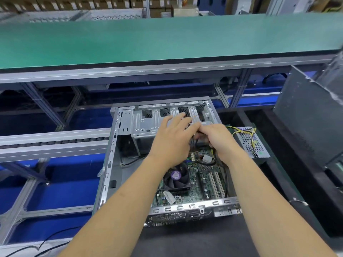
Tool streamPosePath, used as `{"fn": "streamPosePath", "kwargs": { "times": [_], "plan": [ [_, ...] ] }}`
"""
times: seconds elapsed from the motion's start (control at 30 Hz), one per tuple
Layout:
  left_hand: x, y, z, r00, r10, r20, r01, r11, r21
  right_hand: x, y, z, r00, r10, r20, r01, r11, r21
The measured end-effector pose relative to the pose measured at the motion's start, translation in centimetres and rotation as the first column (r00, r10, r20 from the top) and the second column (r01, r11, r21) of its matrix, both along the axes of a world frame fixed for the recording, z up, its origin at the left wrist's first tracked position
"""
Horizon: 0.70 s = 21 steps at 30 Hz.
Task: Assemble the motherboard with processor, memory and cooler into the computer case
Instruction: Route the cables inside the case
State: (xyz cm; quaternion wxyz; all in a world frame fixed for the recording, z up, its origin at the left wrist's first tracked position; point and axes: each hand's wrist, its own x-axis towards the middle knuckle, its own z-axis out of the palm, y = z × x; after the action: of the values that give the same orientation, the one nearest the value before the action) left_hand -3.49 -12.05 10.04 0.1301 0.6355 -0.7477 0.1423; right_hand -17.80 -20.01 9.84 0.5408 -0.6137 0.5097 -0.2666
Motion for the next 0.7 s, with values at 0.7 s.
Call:
{"fn": "streamPosePath", "kwargs": {
  "times": [0.7],
  "plan": [
    [-5.3, -1.3, 1.7, 0.844, -0.344, -0.410, 0.353, 0.934, -0.057, -2.3, 0.5, 0.8, 0.758, -0.392, 0.521, -0.062, 0.753, 0.655]
  ]
}}
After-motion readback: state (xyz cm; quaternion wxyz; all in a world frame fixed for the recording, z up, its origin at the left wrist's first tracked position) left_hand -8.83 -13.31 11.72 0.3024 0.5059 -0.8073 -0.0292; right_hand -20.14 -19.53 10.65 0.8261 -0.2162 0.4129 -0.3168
